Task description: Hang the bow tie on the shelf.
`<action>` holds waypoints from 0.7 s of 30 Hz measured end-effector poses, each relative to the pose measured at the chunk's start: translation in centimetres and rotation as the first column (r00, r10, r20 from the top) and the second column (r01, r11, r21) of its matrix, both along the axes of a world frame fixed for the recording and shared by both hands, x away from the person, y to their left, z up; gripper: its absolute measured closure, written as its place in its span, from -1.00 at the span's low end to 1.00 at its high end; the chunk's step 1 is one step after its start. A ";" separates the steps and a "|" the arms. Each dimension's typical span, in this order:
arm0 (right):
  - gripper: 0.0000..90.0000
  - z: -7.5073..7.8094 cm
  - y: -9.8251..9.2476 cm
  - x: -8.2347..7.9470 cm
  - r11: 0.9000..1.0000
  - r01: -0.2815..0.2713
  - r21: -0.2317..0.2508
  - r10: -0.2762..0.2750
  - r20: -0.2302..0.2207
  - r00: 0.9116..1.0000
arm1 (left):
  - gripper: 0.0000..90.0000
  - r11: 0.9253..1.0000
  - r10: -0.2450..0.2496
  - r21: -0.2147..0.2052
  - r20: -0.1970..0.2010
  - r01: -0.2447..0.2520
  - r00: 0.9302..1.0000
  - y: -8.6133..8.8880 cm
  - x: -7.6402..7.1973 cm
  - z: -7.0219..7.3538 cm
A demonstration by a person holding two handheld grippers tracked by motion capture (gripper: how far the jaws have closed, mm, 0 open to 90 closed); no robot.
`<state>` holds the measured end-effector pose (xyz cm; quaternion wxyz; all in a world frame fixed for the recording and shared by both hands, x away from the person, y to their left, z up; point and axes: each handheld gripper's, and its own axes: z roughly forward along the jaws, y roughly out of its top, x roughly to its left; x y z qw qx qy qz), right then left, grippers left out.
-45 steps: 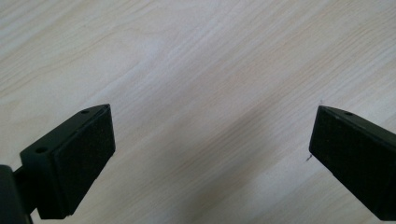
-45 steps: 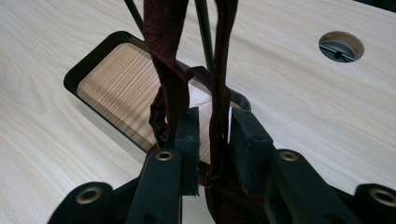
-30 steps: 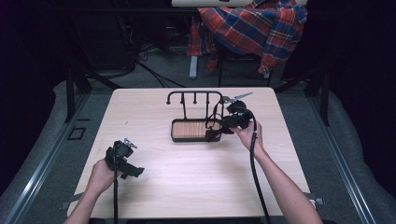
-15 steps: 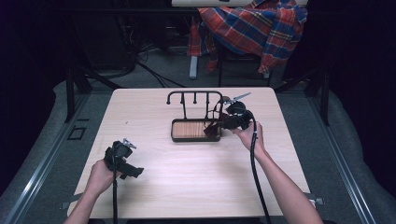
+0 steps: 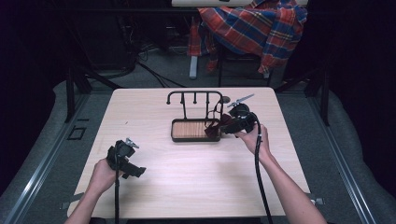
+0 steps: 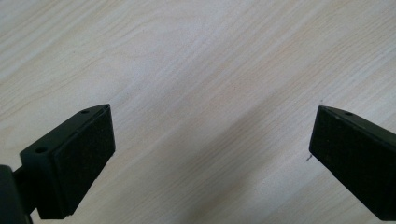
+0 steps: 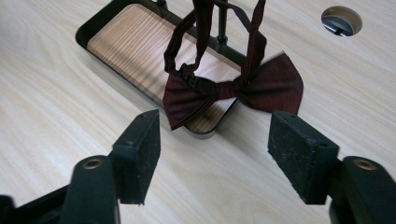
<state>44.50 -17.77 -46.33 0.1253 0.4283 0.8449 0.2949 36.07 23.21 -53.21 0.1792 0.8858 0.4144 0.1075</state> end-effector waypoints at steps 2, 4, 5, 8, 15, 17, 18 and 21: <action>-0.37 0.4 -0.1 -0.6 1.000 -0.010 0.001 0.010 -0.008 1.000 | -0.99 1.000 -0.003 0.002 -0.003 0.003 1.000 0.0 0.0 0.1; -0.43 0.7 -0.1 -1.1 1.000 -0.021 -0.010 0.021 -0.016 1.000 | -0.99 1.000 -0.006 0.002 -0.003 0.006 1.000 -0.1 0.0 0.1; -0.43 0.7 -0.1 -1.1 1.000 -0.021 -0.010 0.021 -0.016 1.000 | -0.99 1.000 -0.006 0.002 -0.003 0.006 1.000 -0.1 0.0 0.1; -0.57 1.0 -0.2 -2.1 1.000 -0.028 -0.013 0.028 -0.023 0.999 | -0.99 1.000 -0.005 0.002 0.001 0.005 1.000 -0.1 0.0 0.1; -0.65 1.4 -0.8 -3.8 0.999 -0.049 -0.006 0.049 -0.015 0.999 | -0.99 1.000 -0.005 0.000 0.004 0.005 1.000 -0.2 0.0 0.1; -0.67 1.3 -0.9 -4.9 0.998 -0.059 -0.007 0.059 -0.024 0.998 | -0.99 1.000 -0.009 0.001 0.003 0.009 1.000 -0.2 0.0 0.2; -0.67 1.3 -0.9 -4.9 0.998 -0.059 -0.007 0.059 -0.024 0.998 | -0.99 1.000 -0.009 0.001 0.003 0.009 1.000 -0.2 0.0 0.2; -0.69 1.0 -0.7 -6.6 0.996 -0.089 -0.021 0.088 -0.038 0.995 | -0.99 1.000 -0.009 0.002 0.007 0.009 1.000 -0.3 0.0 0.2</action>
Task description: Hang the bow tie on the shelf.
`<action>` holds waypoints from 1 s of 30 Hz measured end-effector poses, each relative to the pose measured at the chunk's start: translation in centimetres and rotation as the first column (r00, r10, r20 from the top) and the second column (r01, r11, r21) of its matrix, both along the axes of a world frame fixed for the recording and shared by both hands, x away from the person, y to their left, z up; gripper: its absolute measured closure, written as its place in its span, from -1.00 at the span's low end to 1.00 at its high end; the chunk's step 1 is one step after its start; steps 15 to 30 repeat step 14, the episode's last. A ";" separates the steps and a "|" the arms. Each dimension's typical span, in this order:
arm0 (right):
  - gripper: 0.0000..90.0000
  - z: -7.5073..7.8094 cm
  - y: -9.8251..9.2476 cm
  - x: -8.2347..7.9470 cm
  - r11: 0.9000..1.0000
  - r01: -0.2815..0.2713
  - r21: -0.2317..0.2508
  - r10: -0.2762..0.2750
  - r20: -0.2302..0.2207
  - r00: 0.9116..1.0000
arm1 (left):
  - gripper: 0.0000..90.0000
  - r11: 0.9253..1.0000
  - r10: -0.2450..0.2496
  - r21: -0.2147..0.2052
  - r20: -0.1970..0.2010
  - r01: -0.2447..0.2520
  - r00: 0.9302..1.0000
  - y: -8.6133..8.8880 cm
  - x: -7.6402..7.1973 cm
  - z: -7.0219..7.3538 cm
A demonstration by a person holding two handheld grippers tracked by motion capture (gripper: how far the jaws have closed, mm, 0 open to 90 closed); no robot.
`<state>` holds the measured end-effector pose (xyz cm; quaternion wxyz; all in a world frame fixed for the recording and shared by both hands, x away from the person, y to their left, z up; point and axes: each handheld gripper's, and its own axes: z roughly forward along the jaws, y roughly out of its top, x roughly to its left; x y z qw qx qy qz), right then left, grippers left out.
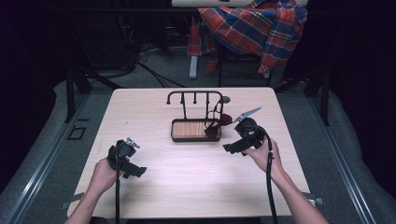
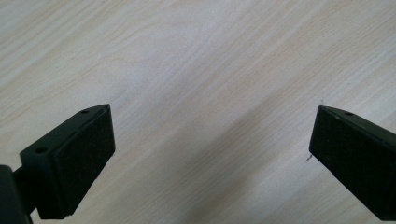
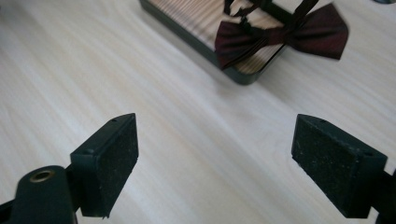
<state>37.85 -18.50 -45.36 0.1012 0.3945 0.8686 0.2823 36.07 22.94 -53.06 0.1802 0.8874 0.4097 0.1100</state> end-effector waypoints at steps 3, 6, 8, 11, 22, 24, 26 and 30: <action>-0.69 -0.3 0.1 -0.8 1.000 -0.020 -0.013 0.020 0.002 1.000 | -0.99 1.000 -0.003 -0.001 -0.002 0.003 1.000 0.0 0.0 0.0; -0.69 -1.0 0.0 -2.2 0.997 -0.054 -0.046 0.055 0.016 0.998 | -0.99 1.000 -0.003 -0.004 0.002 0.003 1.000 -0.1 0.0 0.1; -0.70 -1.6 0.0 -3.0 0.990 -0.072 -0.123 0.078 0.043 0.996 | -0.99 1.000 -0.004 0.001 0.002 0.004 1.000 -0.1 0.0 0.1; -0.71 -2.4 -0.5 -3.3 0.988 -0.074 -0.133 0.077 0.017 0.997 | -0.99 1.000 -0.001 0.000 0.002 0.001 1.000 -0.1 0.0 0.1; -0.71 -2.5 -1.1 -3.3 0.989 -0.056 -0.140 0.058 0.011 0.998 | -0.99 1.000 0.002 0.006 0.001 -0.002 1.000 -0.1 0.0 0.0; -0.71 -2.5 -1.1 -3.3 0.989 -0.056 -0.140 0.058 0.011 0.998 | -0.99 1.000 0.002 0.006 0.001 -0.002 1.000 -0.1 0.0 0.0; -0.71 -2.5 -1.1 -3.3 0.989 -0.056 -0.140 0.058 0.011 0.998 | -0.99 1.000 0.002 0.006 0.001 -0.002 1.000 -0.1 0.0 0.0; -0.71 -2.5 -1.1 -3.3 0.989 -0.056 -0.140 0.058 0.011 0.998 | -0.99 1.000 0.002 0.006 0.001 -0.002 1.000 -0.1 0.0 0.0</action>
